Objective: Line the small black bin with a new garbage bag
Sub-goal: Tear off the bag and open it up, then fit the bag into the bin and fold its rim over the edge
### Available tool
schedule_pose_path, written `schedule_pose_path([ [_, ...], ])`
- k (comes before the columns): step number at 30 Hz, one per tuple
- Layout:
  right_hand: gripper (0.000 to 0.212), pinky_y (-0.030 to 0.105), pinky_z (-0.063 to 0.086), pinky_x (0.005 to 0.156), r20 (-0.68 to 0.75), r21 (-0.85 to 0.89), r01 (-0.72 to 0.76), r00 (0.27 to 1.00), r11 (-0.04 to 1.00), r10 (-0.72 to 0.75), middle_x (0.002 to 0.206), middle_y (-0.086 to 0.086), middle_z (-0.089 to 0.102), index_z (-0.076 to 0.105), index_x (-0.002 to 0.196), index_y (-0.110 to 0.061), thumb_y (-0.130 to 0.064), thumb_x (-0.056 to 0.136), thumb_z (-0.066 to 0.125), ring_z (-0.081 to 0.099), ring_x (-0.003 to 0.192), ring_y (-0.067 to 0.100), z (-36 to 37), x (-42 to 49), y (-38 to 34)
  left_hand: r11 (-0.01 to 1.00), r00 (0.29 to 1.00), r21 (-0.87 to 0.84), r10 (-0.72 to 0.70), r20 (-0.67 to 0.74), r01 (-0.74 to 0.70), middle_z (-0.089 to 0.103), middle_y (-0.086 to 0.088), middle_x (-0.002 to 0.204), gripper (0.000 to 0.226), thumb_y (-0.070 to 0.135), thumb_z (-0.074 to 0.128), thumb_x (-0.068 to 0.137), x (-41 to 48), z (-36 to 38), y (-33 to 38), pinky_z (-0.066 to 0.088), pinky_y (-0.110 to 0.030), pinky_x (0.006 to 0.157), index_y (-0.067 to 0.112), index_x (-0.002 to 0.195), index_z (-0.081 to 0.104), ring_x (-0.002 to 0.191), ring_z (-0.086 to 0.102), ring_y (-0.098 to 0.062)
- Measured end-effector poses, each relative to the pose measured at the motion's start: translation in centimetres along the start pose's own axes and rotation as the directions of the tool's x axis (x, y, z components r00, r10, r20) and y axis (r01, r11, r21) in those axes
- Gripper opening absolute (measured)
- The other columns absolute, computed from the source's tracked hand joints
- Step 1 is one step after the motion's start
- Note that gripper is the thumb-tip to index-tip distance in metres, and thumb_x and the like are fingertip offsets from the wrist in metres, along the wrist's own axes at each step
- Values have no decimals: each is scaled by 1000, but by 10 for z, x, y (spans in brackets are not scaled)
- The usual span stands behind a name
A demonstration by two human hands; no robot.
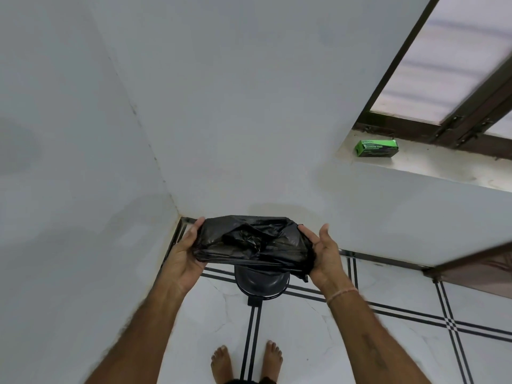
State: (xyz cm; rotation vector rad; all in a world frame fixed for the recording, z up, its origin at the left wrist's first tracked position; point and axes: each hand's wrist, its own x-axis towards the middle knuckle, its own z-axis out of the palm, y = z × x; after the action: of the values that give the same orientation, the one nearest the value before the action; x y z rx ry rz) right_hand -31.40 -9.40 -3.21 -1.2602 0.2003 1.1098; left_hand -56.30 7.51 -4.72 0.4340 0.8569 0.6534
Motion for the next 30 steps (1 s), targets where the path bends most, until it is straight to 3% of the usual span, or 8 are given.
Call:
schedule_pose_path([
  [9, 70, 38, 55, 95, 135, -339, 223, 973, 914, -187, 122, 5, 75, 66, 120, -20, -79, 90, 43, 70, 118, 25, 80, -3, -31, 874, 985, 466, 171, -27, -139, 80, 1, 107, 46, 51, 41, 107, 19, 74, 14, 55, -33, 86, 20, 110, 75, 120, 67, -27],
  [11, 73, 34, 41, 117, 221, -442, 598, 795, 668, -565, 154, -4, 56, 59, 143, -26, -77, 93, 46, 54, 140, 10, 114, -7, -58, 721, 888, 543, 446, 111, -430, 71, 5, 132, 56, 68, 36, 102, 29, 121, 38, 49, -37, 106, 30, 130, 67, 132, 59, -19],
  [13, 67, 28, 31, 120, 388, -666, 737, 476, 117, -789, 165, -7, 40, 37, 160, -31, -65, 103, 38, 42, 146, 7, 122, 5, -63, 351, 751, 730, 574, 327, -586, 54, 7, 151, 58, 68, 27, 103, 36, 141, 40, 39, -34, 115, 36, 146, 51, 140, 48, -12],
  [14, 67, 30, 33, 116, 448, -766, 642, 551, 15, -704, 162, -3, 44, 39, 158, -32, -68, 102, 33, 45, 144, 12, 114, 18, -49, 235, 809, 839, 480, 339, -491, 54, 4, 150, 61, 68, 22, 103, 41, 135, 26, 39, -33, 111, 34, 144, 52, 139, 50, -15],
  [17, 78, 39, 43, 115, 232, -920, 278, 954, 277, -188, 140, 1, 67, 70, 131, -32, -86, 92, 28, 61, 131, 24, 57, 39, 25, 351, 999, 936, 49, -4, -14, 66, -11, 138, 106, 96, 13, 79, 32, 63, -29, 42, -44, 113, 23, 134, 66, 127, 60, -31],
  [20, 68, 37, 50, 110, 85, -818, 64, 996, 572, 10, 127, 3, 75, 84, 111, -26, -79, 94, 44, 70, 115, 20, 27, 49, 44, 547, 973, 804, -150, -178, 232, 72, -9, 125, 102, 93, 17, 79, 24, 13, -42, 51, -37, 101, 18, 120, 71, 105, 67, -25],
  [24, 76, 41, 50, 111, 98, -633, 116, 993, 766, -69, 126, 8, 76, 80, 120, -21, -77, 98, 35, 70, 118, 26, 54, 33, 2, 802, 989, 592, 14, -146, 76, 78, -5, 112, 83, 78, 25, 96, 28, 30, -3, 55, -38, 98, 17, 130, 70, 100, 72, -25],
  [30, 77, 42, 50, 114, 133, -512, 279, 960, 813, -246, 136, 3, 71, 63, 144, -19, -75, 98, 39, 67, 125, 20, 85, 15, -15, 774, 990, 625, 142, -16, -101, 70, 16, 91, 52, 66, 18, 104, 19, 68, 34, 49, -17, 67, 43, 101, 65, 89, 66, 0],
])
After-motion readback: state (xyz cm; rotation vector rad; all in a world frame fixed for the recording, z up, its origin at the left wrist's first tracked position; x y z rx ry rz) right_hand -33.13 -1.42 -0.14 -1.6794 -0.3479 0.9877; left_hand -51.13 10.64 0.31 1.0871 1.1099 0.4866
